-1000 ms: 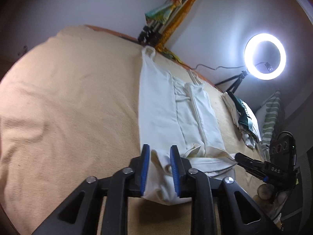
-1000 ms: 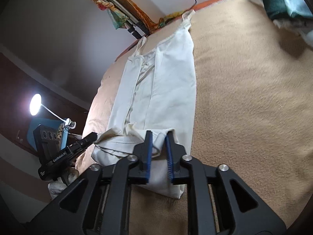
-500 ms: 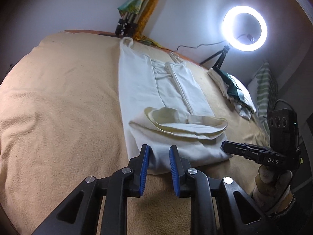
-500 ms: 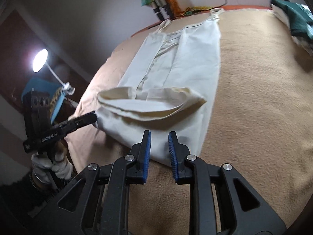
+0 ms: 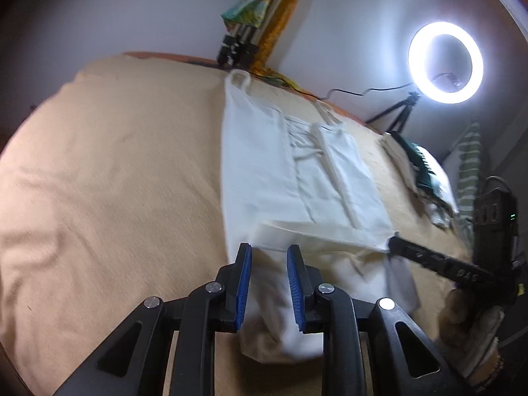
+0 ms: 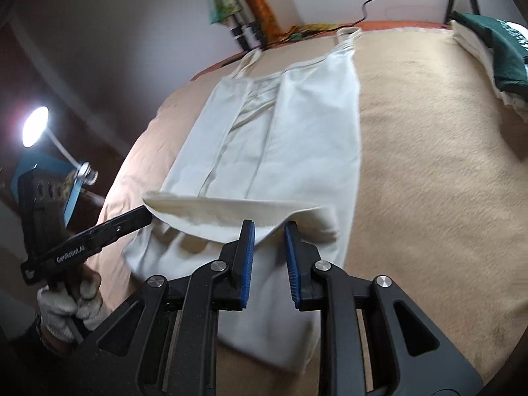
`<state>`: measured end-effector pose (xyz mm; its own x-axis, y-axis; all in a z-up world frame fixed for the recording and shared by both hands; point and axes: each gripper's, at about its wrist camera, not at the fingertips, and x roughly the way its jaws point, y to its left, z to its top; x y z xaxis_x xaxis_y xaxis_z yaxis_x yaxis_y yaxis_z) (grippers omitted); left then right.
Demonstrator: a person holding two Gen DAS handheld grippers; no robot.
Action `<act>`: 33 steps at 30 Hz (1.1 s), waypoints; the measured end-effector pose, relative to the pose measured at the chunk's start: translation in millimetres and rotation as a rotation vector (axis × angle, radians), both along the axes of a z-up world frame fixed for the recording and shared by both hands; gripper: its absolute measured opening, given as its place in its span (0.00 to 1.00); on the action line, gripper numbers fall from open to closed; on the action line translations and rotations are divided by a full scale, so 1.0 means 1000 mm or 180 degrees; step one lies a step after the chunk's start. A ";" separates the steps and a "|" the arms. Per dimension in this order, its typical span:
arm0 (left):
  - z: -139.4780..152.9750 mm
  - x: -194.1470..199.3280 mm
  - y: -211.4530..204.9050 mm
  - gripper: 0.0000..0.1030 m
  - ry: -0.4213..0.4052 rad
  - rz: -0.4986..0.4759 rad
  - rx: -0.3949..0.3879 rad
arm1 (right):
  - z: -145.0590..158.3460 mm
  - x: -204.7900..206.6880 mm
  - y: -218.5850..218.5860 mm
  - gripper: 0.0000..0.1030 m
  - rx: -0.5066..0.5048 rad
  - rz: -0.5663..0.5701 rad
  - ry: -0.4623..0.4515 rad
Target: Fold small clothes
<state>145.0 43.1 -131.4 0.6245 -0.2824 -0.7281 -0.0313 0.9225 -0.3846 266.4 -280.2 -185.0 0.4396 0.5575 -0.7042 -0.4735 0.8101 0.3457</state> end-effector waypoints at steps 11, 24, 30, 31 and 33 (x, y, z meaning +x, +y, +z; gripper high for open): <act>0.023 -0.009 0.022 0.22 -0.0146 0.0012 -0.0208 | 0.030 0.015 -0.003 0.21 0.0011 0.0021 -0.0129; -0.010 -0.037 -0.032 0.22 0.0047 -0.0438 0.0355 | -0.011 -0.006 0.055 0.19 -0.0220 0.0553 -0.0003; -0.008 -0.038 -0.024 0.22 0.0121 -0.0380 0.0379 | -0.001 0.008 0.055 0.21 -0.0301 0.0300 -0.0032; -0.006 -0.035 -0.021 0.22 0.0126 -0.0345 0.0349 | 0.004 0.009 0.053 0.22 -0.0357 0.0247 -0.0080; 0.001 -0.029 -0.015 0.23 0.0086 -0.0266 0.0340 | 0.014 0.011 0.046 0.24 -0.0398 0.0180 -0.0155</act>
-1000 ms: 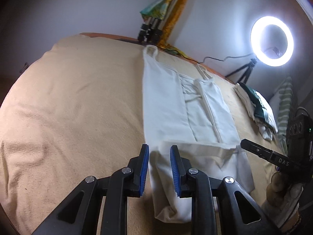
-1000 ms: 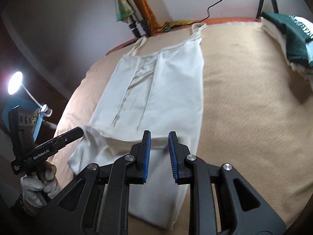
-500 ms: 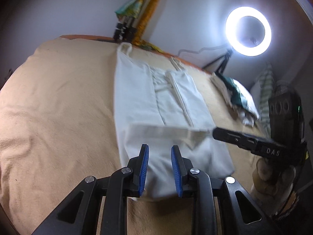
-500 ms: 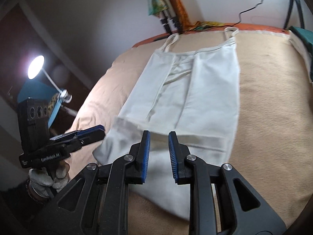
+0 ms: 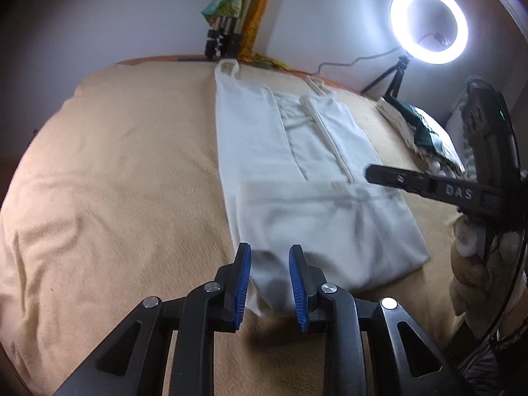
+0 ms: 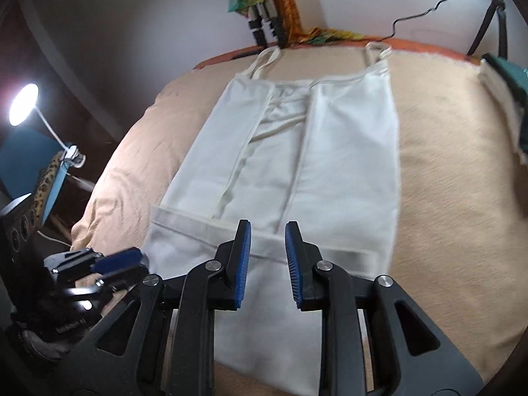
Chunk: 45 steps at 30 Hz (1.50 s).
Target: Fold small clothes
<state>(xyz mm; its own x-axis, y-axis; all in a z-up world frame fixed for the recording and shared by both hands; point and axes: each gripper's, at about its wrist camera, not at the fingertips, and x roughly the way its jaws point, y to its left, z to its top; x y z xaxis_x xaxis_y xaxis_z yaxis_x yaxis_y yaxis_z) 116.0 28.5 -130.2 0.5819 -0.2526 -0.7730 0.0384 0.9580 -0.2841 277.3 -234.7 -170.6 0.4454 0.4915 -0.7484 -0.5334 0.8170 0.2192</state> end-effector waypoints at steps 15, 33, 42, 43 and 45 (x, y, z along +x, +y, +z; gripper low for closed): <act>0.005 0.129 0.057 0.35 0.0043 0.0330 -0.0556 | 0.019 0.087 -0.066 0.37 0.0403 -0.0432 0.0133; -0.040 0.236 0.079 0.35 0.0154 0.0270 -0.1014 | -0.014 0.199 -0.057 0.37 0.0994 -0.0321 0.0525; -0.035 0.242 0.065 0.00 0.0068 0.0090 -0.0886 | -0.016 0.208 -0.028 0.08 0.0705 -0.0156 0.0426; -0.032 0.240 0.064 0.00 0.0026 0.0097 -0.0855 | -0.014 0.205 -0.026 0.07 0.0651 -0.0164 0.0354; -0.025 0.235 0.063 0.00 -0.0040 0.0113 -0.0837 | -0.010 0.201 -0.025 0.06 0.0620 -0.0186 0.0269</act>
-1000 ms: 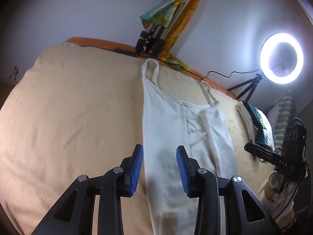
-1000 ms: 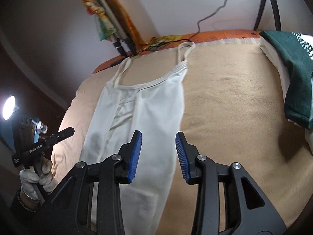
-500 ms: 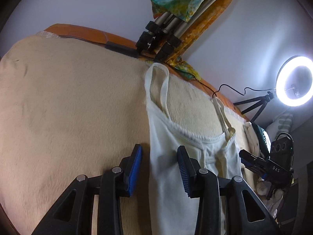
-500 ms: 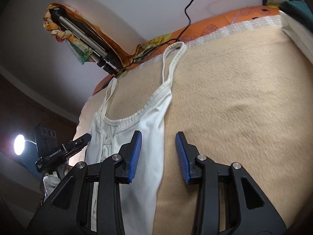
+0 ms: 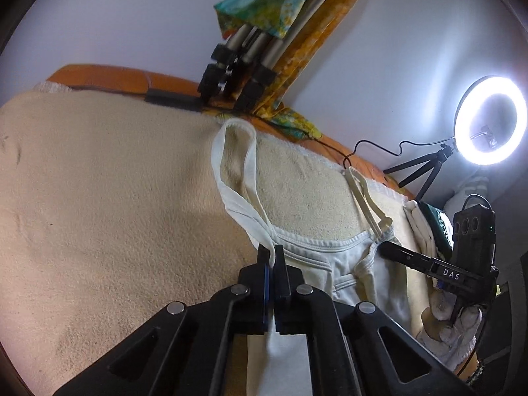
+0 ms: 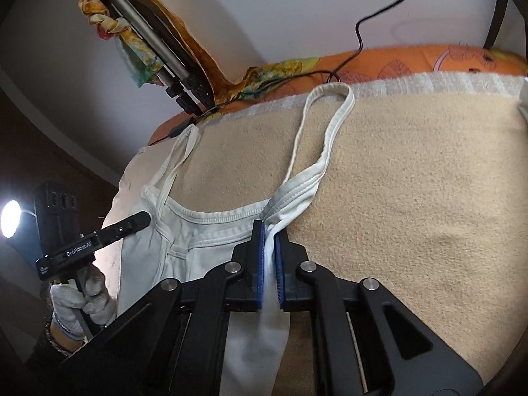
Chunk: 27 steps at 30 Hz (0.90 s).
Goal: Fold small clothes
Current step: 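Close the right tool on the camisole's neckline strap, then lift the neckline toward the hem with the right tool while the left tool holds the camisole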
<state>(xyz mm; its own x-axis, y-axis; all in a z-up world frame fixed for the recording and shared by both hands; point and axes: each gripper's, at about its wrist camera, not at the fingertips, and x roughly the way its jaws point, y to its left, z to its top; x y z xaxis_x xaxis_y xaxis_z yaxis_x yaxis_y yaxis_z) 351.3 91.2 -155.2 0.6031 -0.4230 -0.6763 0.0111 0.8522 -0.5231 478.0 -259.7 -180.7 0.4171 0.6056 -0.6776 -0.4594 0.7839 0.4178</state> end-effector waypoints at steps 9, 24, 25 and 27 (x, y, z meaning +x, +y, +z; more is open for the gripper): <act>0.052 -0.037 -0.011 0.00 -0.0310 -0.0050 0.0248 | 0.049 -0.047 -0.009 0.05 0.0061 0.0093 -0.0499; 0.078 -0.142 -0.040 0.00 -0.0383 -0.0229 0.0586 | 0.074 -0.168 -0.020 0.05 -0.0386 0.0306 -0.0791; 0.076 -0.149 -0.041 0.00 -0.0364 -0.0231 0.0588 | 0.070 -0.176 -0.020 0.05 -0.0449 0.0312 -0.0787; 0.072 -0.162 -0.045 0.00 -0.0320 -0.0244 0.0612 | 0.064 -0.190 -0.022 0.05 -0.0537 0.0308 -0.0764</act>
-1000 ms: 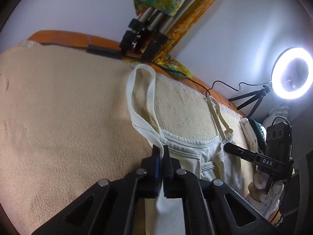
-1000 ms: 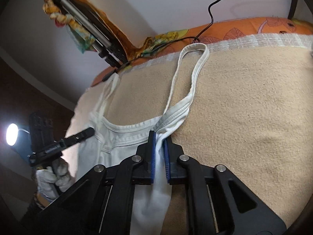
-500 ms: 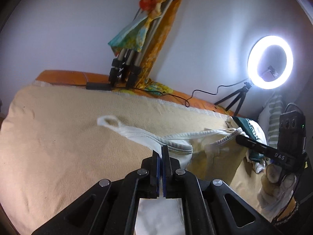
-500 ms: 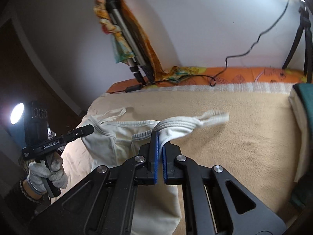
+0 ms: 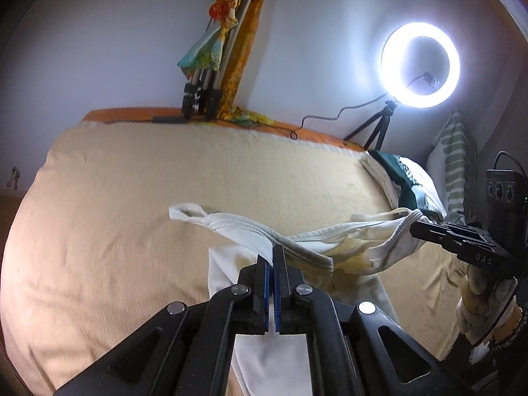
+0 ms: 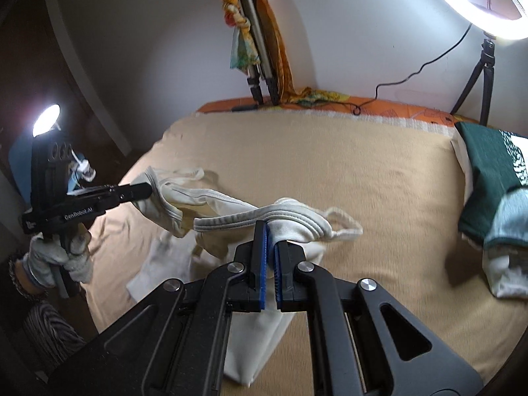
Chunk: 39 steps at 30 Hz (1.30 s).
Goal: Fold small clothes
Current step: 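Lift the neckline toward the hem with the right tool while the left tool holds the camisole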
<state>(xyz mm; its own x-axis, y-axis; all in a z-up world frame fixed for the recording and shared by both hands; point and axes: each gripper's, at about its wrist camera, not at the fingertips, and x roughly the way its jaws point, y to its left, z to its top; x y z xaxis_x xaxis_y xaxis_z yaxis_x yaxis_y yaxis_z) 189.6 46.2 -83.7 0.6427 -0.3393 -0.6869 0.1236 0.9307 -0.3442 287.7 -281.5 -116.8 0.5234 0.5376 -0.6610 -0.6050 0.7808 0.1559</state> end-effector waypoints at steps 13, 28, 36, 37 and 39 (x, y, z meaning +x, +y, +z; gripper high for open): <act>-0.025 -0.083 -0.010 0.02 0.0219 -0.0096 0.0082 | -0.033 -0.068 -0.013 0.05 -0.0128 0.0009 0.0171; 0.028 -0.082 -0.030 0.24 0.0112 -0.0413 0.0331 | -0.009 -0.102 -0.012 0.18 0.0044 0.0147 0.0260; -0.008 -0.018 -0.048 0.23 0.0591 -0.0448 0.0524 | -0.038 -0.052 0.028 0.18 -0.0268 -0.0035 0.0506; -0.014 -0.017 -0.051 0.22 0.0639 -0.0482 0.0597 | -0.044 -0.047 0.030 0.18 -0.0296 -0.0043 0.0572; -0.025 -0.017 -0.053 0.22 0.0756 -0.0542 0.0655 | -0.054 -0.042 0.029 0.18 -0.0365 -0.0062 0.0648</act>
